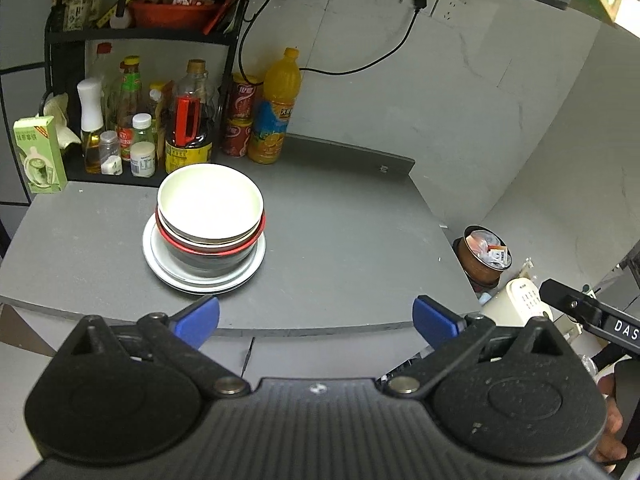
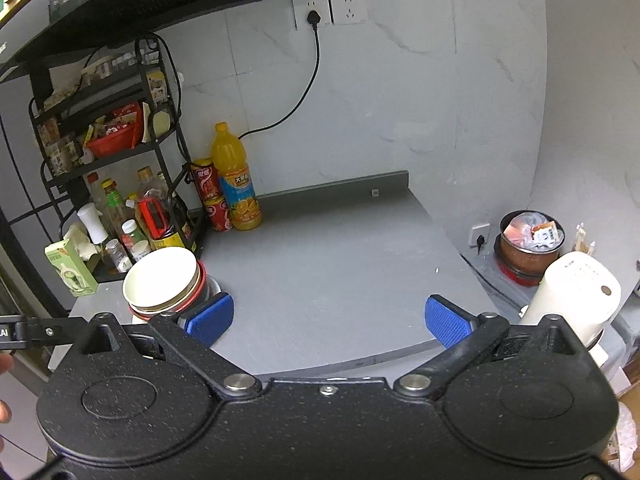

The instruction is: Organize plates and bowls

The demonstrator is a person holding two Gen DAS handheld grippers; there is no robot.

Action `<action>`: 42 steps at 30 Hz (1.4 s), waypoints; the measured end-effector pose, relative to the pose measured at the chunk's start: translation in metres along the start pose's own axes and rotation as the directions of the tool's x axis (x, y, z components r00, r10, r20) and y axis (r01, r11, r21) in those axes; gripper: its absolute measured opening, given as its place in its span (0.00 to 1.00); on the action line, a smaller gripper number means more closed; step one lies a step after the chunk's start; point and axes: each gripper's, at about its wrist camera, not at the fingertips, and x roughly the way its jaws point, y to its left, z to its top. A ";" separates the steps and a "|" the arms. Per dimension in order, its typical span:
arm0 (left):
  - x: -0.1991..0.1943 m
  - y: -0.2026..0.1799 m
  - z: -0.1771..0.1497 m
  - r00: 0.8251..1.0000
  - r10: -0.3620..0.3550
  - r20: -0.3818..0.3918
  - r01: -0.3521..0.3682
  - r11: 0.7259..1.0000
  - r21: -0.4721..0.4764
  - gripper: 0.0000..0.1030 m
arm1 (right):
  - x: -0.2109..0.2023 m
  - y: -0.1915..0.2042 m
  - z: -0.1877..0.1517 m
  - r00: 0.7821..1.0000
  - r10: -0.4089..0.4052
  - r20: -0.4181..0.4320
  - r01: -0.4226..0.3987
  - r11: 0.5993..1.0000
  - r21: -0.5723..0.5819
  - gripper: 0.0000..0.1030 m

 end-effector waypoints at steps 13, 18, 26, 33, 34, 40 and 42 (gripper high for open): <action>-0.038 0.000 -0.018 0.999 0.003 0.054 -0.006 0.999 0.039 0.99 | -0.033 0.010 -0.016 1.000 -0.019 0.020 0.019 0.999 -0.044 1.00; -0.044 0.006 -0.028 0.998 0.022 0.051 -0.024 0.999 0.041 0.99 | -0.040 0.016 -0.025 1.000 -0.001 0.031 0.003 0.999 -0.046 1.00; -0.051 0.014 -0.038 0.998 0.043 0.046 -0.045 0.998 0.040 0.99 | -0.044 0.026 -0.036 1.000 0.001 0.027 0.000 0.999 -0.055 1.00; -0.053 0.017 -0.039 0.997 0.055 0.047 -0.057 0.998 0.041 0.99 | -0.046 0.029 -0.038 0.999 0.006 0.031 -0.004 0.998 -0.066 1.00; -0.052 0.017 -0.038 0.997 0.056 0.047 -0.058 0.997 0.044 0.99 | -0.045 0.029 -0.037 0.999 0.008 0.032 -0.006 0.998 -0.068 1.00; -0.051 0.014 -0.037 0.997 0.053 0.048 -0.055 0.997 0.047 0.99 | -0.044 0.029 -0.035 1.000 0.007 0.029 -0.005 0.997 -0.072 1.00; -0.050 0.013 -0.037 0.997 0.052 0.048 -0.054 0.997 0.048 0.99 | -0.043 0.028 -0.035 1.000 0.017 0.020 -0.016 0.998 -0.062 1.00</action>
